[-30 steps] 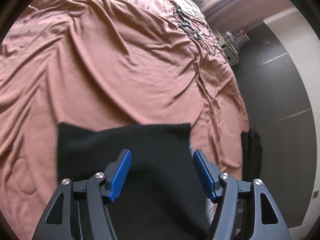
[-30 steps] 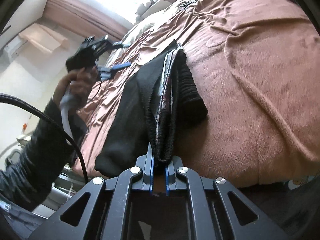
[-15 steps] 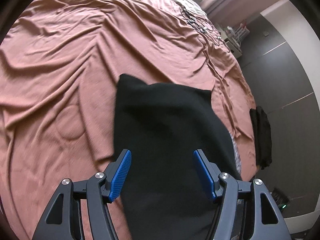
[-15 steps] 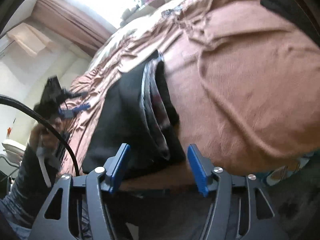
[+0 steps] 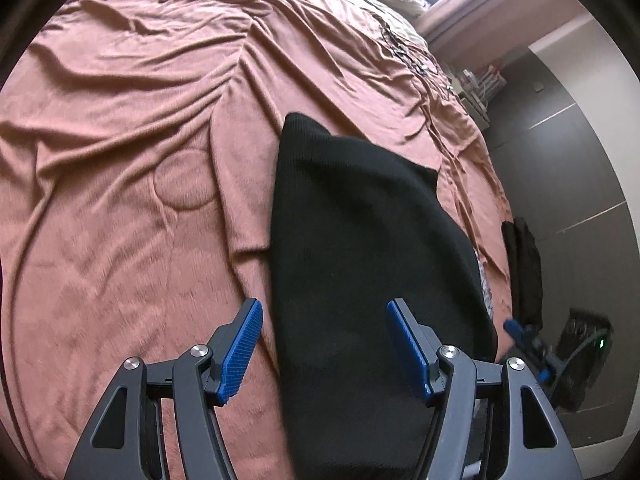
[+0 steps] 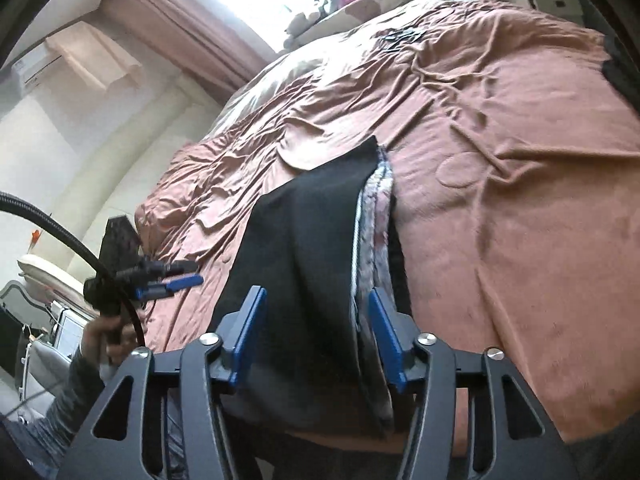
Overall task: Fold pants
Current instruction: 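Open both grippers and release the black pants onto the bed, then grasp the pants edge with the left gripper while the right gripper grasps the lined edge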
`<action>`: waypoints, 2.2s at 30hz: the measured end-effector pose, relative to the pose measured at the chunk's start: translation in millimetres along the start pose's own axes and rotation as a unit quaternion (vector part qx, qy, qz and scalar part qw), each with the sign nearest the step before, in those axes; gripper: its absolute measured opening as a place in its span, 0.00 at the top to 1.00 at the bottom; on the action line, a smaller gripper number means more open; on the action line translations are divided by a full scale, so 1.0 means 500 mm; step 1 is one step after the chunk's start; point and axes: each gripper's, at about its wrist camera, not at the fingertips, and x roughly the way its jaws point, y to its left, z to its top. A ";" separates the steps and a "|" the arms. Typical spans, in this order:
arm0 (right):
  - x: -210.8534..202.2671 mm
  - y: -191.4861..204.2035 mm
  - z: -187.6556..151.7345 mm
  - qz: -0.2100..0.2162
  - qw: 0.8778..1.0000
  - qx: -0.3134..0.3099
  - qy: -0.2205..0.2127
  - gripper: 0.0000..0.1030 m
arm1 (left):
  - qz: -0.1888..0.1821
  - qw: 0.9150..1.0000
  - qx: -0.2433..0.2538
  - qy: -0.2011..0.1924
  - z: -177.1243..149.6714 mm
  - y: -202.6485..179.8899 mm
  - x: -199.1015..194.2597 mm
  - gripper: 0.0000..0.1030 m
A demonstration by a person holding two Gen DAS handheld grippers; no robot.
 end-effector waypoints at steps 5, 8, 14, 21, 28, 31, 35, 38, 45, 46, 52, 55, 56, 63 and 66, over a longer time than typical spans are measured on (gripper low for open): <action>0.072 -0.011 0.063 0.000 1.000 0.004 0.022 0.57 | -0.003 1.000 -0.010 0.006 -0.027 0.007 0.021 0.36; 0.100 -0.019 0.085 -0.004 0.999 0.006 0.034 0.57 | -0.015 1.000 -0.023 0.009 -0.038 0.016 0.035 0.37; 0.154 -0.023 0.126 -0.004 0.999 0.011 0.052 0.57 | -0.012 0.999 -0.031 0.011 -0.049 0.029 0.048 0.47; 0.196 -0.032 0.144 -0.014 0.997 0.017 0.075 0.64 | -0.013 0.999 -0.036 0.023 -0.055 0.033 0.067 0.51; 0.230 -0.038 0.157 -0.035 0.994 0.023 0.101 0.88 | -0.011 0.999 -0.034 0.023 -0.057 0.031 0.068 0.51; 0.224 -0.027 0.160 -0.036 0.994 0.006 0.099 1.00 | -0.012 0.999 -0.033 0.021 -0.056 0.023 0.068 0.51; 0.191 -0.016 0.165 -0.051 0.995 -0.009 0.080 1.00 | -0.011 0.999 -0.032 0.019 -0.059 0.022 0.060 0.51; 0.166 -0.012 0.166 -0.050 0.996 -0.013 0.070 1.00 | -0.009 0.999 -0.027 0.018 -0.066 0.018 0.055 0.51; 0.164 -0.024 0.155 -0.082 0.994 -0.013 0.077 1.00 | -0.004 0.999 -0.032 0.028 -0.084 0.026 0.064 0.53; 0.173 -0.029 0.150 -0.085 0.992 -0.010 0.087 1.00 | -0.006 0.999 -0.032 0.029 -0.087 0.025 0.066 0.55; 0.153 -0.030 0.147 -0.050 0.995 0.018 0.089 1.00 | -0.002 0.999 -0.027 0.030 -0.091 0.020 0.066 0.62; 0.141 -0.043 0.143 -0.035 0.994 0.027 0.095 0.98 | -0.002 0.999 -0.027 0.030 -0.090 0.020 0.067 0.62; 0.142 -0.051 0.142 -0.034 0.994 0.031 0.097 0.93 | -0.003 0.999 -0.028 0.029 -0.090 0.019 0.067 0.62; 0.142 -0.090 0.119 -0.004 0.993 0.069 0.096 0.65 | -0.005 0.999 -0.030 0.027 -0.091 0.020 0.068 0.62; 0.139 -0.089 0.115 0.008 0.993 0.073 0.093 0.65 | -0.005 0.999 -0.030 0.027 -0.092 0.022 0.066 0.62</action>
